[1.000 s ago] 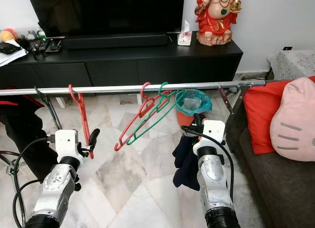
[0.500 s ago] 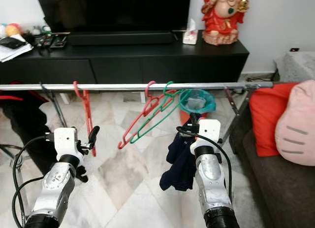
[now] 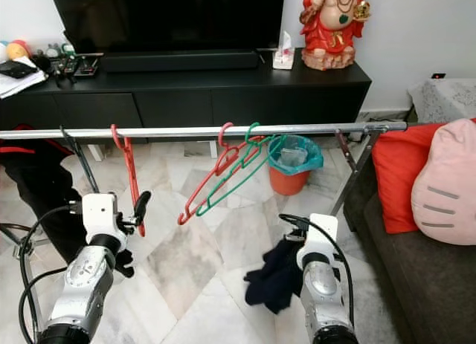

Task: Hang hanger

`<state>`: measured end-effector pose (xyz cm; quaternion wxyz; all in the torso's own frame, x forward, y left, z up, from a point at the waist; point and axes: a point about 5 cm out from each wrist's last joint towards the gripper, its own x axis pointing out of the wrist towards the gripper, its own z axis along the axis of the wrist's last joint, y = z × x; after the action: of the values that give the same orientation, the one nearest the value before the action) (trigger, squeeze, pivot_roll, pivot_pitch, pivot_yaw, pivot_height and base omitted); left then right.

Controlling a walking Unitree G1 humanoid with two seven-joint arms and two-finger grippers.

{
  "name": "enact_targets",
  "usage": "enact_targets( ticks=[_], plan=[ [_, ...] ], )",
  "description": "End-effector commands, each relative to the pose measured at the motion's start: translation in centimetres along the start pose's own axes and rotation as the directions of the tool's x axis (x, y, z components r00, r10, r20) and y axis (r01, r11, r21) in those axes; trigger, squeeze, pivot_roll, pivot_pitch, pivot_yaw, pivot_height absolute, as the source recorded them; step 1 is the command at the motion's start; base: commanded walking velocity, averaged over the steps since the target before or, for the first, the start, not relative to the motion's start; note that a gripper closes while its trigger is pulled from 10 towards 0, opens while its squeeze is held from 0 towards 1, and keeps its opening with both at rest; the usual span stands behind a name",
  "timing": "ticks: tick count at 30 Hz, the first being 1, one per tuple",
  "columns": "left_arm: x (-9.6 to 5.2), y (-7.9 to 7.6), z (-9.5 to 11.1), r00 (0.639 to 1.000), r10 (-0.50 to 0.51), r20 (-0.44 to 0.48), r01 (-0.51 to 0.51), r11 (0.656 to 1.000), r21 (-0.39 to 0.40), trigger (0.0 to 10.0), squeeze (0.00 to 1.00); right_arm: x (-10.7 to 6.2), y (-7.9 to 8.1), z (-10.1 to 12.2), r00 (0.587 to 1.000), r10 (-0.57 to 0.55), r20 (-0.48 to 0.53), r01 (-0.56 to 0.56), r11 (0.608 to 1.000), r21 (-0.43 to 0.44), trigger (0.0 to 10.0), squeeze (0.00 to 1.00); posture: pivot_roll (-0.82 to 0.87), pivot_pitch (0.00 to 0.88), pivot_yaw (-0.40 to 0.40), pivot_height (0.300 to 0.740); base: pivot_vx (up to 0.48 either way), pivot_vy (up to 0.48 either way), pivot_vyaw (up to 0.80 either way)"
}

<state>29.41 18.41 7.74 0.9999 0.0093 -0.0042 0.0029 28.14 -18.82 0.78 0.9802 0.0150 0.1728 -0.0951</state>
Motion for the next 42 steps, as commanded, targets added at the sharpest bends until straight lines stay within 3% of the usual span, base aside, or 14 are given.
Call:
enact_targets(
  ticks=[1, 11, 24, 42],
  plan=[
    [0.01, 0.29, 0.46, 1.0, 0.005, 0.013, -0.005, 1.0, 0.006, 10.0, 0.0, 0.35, 0.19, 0.58, 1.0, -0.001, 0.014, 0.001, 1.0, 0.001, 10.0, 0.0, -0.05, 0.0, 0.024, 0.74, 0.0, 0.0, 0.0],
    [0.0, 0.13, 0.55, 1.0, 0.006, 0.019, -0.007, 1.0, 0.001, 10.0, 0.0, 0.46, 0.41, 0.66, 1.0, -0.003, 0.03, 0.003, 1.0, -0.012, 10.0, 0.0, -0.05, 0.0, 0.024, 0.74, 0.0, 0.0, 0.5],
    [-0.07, 0.44, 0.77, 1.0, 0.011, 0.022, -0.011, 1.0, 0.009, 10.0, 0.0, 0.49, 0.62, 0.55, 1.0, -0.005, 0.022, 0.005, 1.0, 0.005, 10.0, 0.0, -0.04, 0.0, 0.022, 0.74, 0.0, 0.0, 0.0],
    [-0.07, 0.31, 0.76, 1.0, 0.004, 0.018, -0.004, 1.0, 0.012, 10.0, 0.0, 0.55, 0.66, 0.4, 1.0, -0.007, 0.008, 0.007, 1.0, 0.003, 10.0, 0.0, -0.04, 0.0, 0.021, 0.74, 0.324, 0.0, 0.0]
  ],
)
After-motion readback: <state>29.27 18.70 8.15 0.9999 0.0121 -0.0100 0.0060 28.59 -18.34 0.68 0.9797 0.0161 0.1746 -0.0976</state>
